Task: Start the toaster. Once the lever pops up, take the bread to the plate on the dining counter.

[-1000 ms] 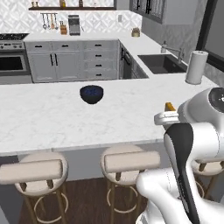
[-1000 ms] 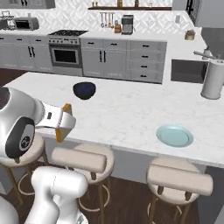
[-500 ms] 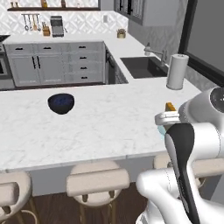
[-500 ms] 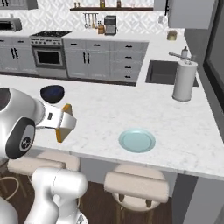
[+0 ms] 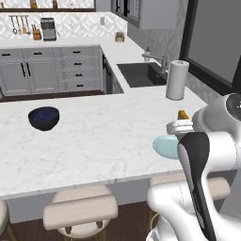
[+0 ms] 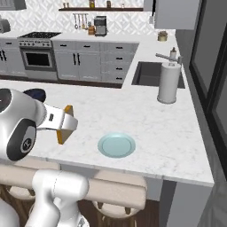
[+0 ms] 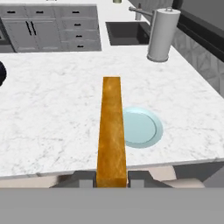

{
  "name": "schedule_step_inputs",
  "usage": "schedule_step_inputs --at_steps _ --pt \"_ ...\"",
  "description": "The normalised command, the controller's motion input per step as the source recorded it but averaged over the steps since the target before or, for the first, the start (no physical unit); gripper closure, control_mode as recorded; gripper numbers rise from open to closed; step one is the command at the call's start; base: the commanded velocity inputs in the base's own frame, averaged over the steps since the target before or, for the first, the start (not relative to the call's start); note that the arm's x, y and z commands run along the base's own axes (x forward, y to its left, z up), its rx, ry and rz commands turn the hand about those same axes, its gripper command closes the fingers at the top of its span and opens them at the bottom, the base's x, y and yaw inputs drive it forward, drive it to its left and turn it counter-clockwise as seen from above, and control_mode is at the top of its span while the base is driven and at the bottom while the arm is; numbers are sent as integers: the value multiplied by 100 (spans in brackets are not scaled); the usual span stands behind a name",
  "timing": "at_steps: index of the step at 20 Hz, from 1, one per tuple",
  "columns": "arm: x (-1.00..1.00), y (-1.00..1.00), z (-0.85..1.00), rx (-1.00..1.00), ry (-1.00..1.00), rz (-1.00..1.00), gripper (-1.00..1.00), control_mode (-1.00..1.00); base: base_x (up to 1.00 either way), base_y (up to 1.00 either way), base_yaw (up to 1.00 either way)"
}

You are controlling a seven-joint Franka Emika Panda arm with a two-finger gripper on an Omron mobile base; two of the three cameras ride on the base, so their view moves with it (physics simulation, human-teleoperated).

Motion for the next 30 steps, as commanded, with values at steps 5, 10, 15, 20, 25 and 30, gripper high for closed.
schedule_step_inputs --at_steps 5,10,15,20,25,30 --pt "0 0 0 0 0 0 100 100 18 -30 -8" --pt "0 0 0 0 0 0 100 100 27 -43 0" --pt "0 0 0 0 0 0 100 100 14 -30 0" --pt "0 0 0 0 0 0 100 100 19 -9 0" --pt "0 0 0 0 0 0 100 100 39 -5 0" --pt "39 -8 -14 3 0 3 100 -100 21 -1 0"
